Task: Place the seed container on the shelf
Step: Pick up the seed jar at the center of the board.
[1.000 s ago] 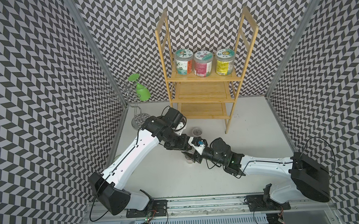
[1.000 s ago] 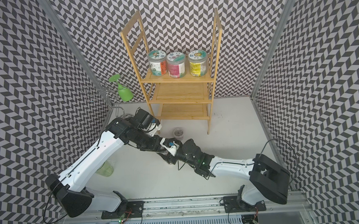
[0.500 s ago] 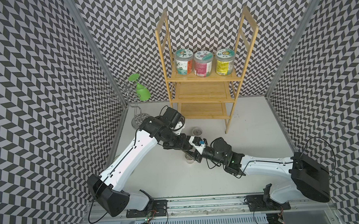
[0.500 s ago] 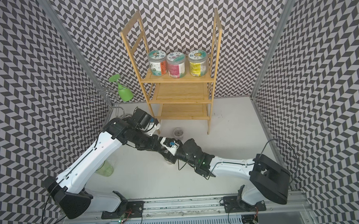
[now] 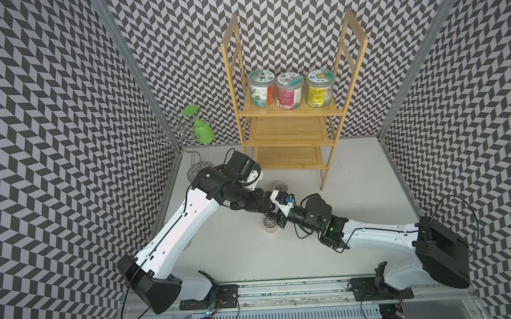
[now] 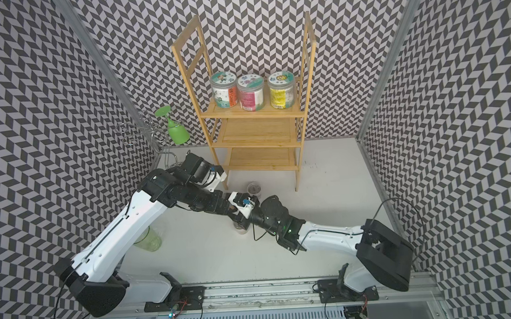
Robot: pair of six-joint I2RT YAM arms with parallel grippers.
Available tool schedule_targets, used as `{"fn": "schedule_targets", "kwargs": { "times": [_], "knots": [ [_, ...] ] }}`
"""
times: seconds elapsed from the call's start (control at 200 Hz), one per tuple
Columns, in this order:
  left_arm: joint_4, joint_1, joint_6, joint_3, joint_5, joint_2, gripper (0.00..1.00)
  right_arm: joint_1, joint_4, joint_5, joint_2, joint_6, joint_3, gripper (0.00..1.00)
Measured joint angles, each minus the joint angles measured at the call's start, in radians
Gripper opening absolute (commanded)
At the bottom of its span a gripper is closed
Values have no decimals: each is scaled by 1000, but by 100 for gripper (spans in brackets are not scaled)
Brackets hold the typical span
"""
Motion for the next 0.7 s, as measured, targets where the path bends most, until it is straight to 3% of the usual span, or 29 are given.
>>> {"fn": "schedule_targets", "kwargs": {
  "times": [0.421, 0.701],
  "knots": [
    [51, 40, 30, 72, -6, -111, 100, -15, -53, 11, -3, 11, -1, 56],
    [116, 164, 31, 109, -88, -191, 100, -24, -155, 36, -10, 13, 4, 57]
  ]
}}
